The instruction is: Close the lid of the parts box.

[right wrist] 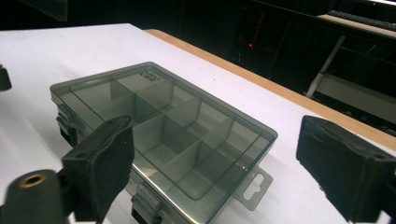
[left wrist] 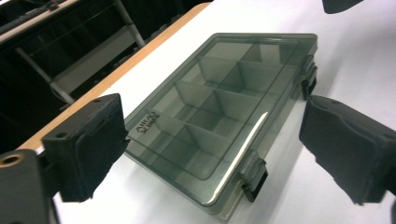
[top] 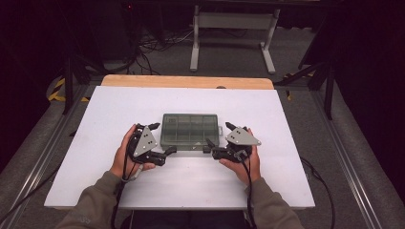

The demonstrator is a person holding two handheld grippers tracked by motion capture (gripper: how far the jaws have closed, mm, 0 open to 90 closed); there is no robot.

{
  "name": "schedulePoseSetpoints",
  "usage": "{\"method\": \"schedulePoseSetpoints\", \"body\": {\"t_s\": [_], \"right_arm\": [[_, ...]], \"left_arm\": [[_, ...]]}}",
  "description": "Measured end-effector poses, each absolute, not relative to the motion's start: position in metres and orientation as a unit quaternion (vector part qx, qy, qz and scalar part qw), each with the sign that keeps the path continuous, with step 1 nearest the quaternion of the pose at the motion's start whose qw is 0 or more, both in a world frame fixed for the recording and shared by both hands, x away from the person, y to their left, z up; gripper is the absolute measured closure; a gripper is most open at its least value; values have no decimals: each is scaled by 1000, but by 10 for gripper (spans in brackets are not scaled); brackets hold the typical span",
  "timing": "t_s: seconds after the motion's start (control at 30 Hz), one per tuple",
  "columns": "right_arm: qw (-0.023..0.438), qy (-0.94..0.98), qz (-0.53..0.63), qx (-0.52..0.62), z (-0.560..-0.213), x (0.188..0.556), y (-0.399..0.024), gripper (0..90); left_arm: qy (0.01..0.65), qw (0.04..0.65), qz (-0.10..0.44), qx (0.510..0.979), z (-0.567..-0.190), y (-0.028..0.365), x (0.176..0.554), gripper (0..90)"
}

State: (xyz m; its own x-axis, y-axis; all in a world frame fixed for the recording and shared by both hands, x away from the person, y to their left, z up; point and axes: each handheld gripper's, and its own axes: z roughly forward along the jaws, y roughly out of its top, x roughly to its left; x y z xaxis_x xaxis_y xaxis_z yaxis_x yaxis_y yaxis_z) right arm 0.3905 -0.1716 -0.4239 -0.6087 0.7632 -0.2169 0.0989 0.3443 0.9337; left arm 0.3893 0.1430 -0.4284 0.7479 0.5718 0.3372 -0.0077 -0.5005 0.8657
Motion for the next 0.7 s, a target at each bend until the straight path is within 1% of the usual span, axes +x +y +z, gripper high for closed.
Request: {"method": "schedulePoseSetpoints", "body": {"t_s": [0.13, 0.23, 0.7], "right_arm": [[333, 750, 491, 292, -425, 394, -170, 113], [342, 750, 487, 288, -425, 395, -167, 114], [359, 747, 483, 285, -420, 387, -172, 131]], "left_arm": [[174, 466, 307, 811, -430, 144, 390, 70], [176, 465, 311, 810, -429, 146, 390, 71], [157, 463, 317, 813, -422, 144, 384, 86]]}}
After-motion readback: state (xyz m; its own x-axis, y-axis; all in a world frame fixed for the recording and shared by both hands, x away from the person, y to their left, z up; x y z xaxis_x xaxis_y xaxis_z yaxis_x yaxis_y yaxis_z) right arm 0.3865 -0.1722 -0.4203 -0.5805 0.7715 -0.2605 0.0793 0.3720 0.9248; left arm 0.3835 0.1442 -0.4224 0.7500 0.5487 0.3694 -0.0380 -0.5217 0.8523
